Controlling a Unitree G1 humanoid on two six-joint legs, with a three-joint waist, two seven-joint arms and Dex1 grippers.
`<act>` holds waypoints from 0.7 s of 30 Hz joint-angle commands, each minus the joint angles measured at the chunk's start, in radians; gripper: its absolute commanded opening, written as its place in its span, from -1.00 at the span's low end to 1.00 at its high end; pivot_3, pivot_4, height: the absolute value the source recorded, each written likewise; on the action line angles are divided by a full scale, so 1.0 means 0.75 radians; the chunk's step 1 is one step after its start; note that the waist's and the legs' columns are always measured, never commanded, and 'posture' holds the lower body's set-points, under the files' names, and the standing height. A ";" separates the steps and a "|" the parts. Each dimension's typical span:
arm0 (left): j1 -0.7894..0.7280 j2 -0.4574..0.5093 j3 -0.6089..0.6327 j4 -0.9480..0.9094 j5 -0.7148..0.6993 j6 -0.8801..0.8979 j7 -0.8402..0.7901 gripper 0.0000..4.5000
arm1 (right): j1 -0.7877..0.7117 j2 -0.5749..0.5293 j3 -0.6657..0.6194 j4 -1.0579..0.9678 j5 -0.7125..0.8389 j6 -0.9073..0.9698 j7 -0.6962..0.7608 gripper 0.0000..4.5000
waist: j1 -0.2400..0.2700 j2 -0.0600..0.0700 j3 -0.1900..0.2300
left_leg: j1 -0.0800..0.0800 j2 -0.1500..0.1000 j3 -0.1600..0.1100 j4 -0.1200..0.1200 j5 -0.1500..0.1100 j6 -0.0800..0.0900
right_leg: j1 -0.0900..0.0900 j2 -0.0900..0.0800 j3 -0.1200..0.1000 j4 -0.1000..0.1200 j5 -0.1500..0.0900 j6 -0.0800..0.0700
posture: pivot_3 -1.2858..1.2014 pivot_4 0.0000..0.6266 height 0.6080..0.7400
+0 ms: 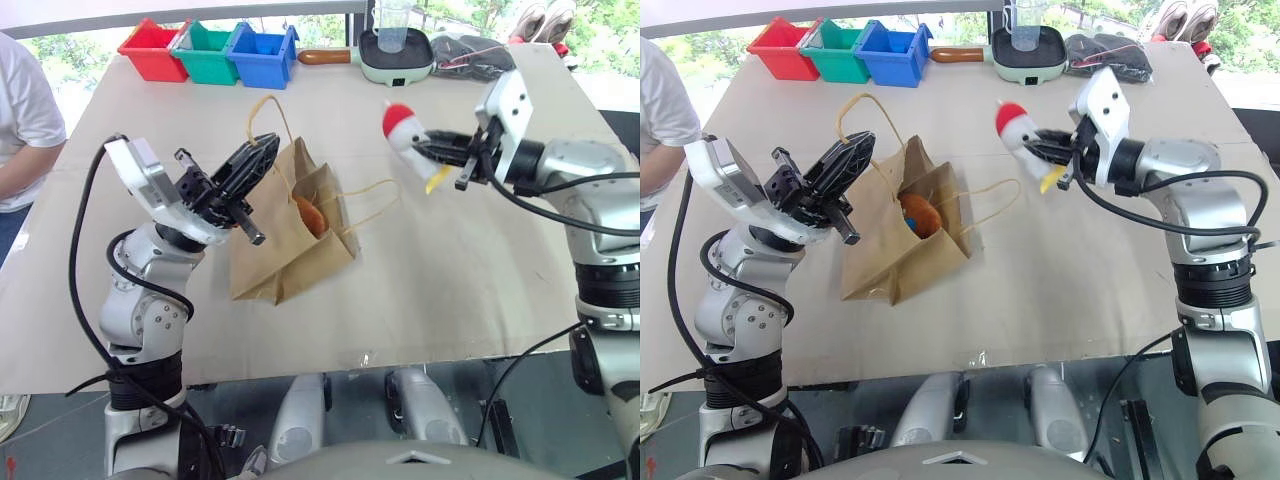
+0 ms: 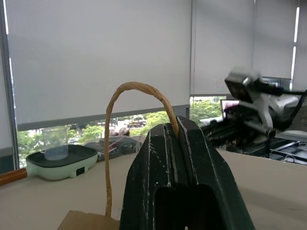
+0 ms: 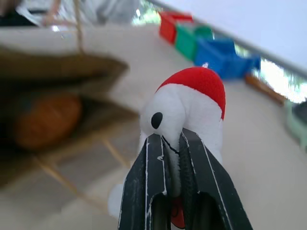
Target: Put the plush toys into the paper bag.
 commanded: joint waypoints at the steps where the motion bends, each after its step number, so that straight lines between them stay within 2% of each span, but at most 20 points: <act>1: -0.062 -0.002 -0.015 0.011 -0.018 -0.004 -0.017 -1.00 | -0.078 0.056 0.218 -0.036 -0.104 -0.121 0.034 -0.97 | 0.000 0.000 0.000 | 0.000 0.000 0.000 0.000 0.000 0.000 | 0.000 0.000 0.000 0.000 0.000 0.000 | 0.03 -0.52 1.00; 5: -0.097 -0.011 -0.035 0.034 -0.003 -0.013 -0.023 -1.00 | -0.127 0.106 0.461 0.105 -0.219 -0.309 0.194 -0.97 | 0.004 0.000 0.000 | 0.000 0.000 0.000 0.000 0.000 0.000 | 0.000 0.000 -0.001 0.000 0.000 0.000 | 0.03 -0.52 1.00; 8: -0.102 -0.017 -0.061 0.031 0.010 -0.018 -0.029 -1.00 | -0.197 0.192 0.567 0.239 -0.265 -0.467 0.283 -0.97 | 0.004 0.000 0.000 | -0.001 -0.001 0.000 0.001 0.000 0.000 | 0.000 -0.001 -0.001 -0.001 0.000 0.000 | 0.03 -0.52 1.00; 12: -0.088 -0.032 -0.094 0.010 0.027 -0.022 -0.034 -1.00 | -0.275 0.329 0.643 0.442 -0.341 -0.660 0.318 -0.97 | -0.001 0.000 0.000 | -0.001 0.000 -0.001 0.000 0.000 0.000 | 0.000 0.000 -0.001 -0.001 0.000 0.000 | 0.03 -0.52 1.00; 16: -0.050 -0.053 -0.117 -0.016 0.074 -0.053 -0.006 -1.00 | -0.338 0.505 0.653 0.715 -0.403 -0.796 0.263 -0.97 | 0.000 0.000 0.000 | 0.000 0.000 -0.001 0.000 0.000 0.000 | 0.000 0.000 -0.002 0.000 0.000 0.000 | 0.03 -0.52 1.00; 19: -0.003 -0.069 -0.111 -0.044 0.111 -0.078 0.032 -1.00 | -0.323 0.557 0.598 0.806 -0.391 -0.845 0.256 -0.61 | 0.009 0.000 0.000 | 0.000 0.000 -0.001 0.000 0.000 0.000 | 0.000 -0.001 -0.002 0.000 0.000 0.000 | 0.03 -0.52 1.00; 21: 0.034 -0.074 -0.103 -0.067 0.111 -0.095 0.038 -1.00 | -0.298 0.558 0.572 0.796 -0.401 -0.887 0.219 -0.17 | 0.013 -0.001 0.000 | -0.001 -0.001 -0.001 0.000 0.000 0.000 | 0.000 -0.002 -0.003 -0.001 0.000 0.000 | 0.03 -0.52 1.00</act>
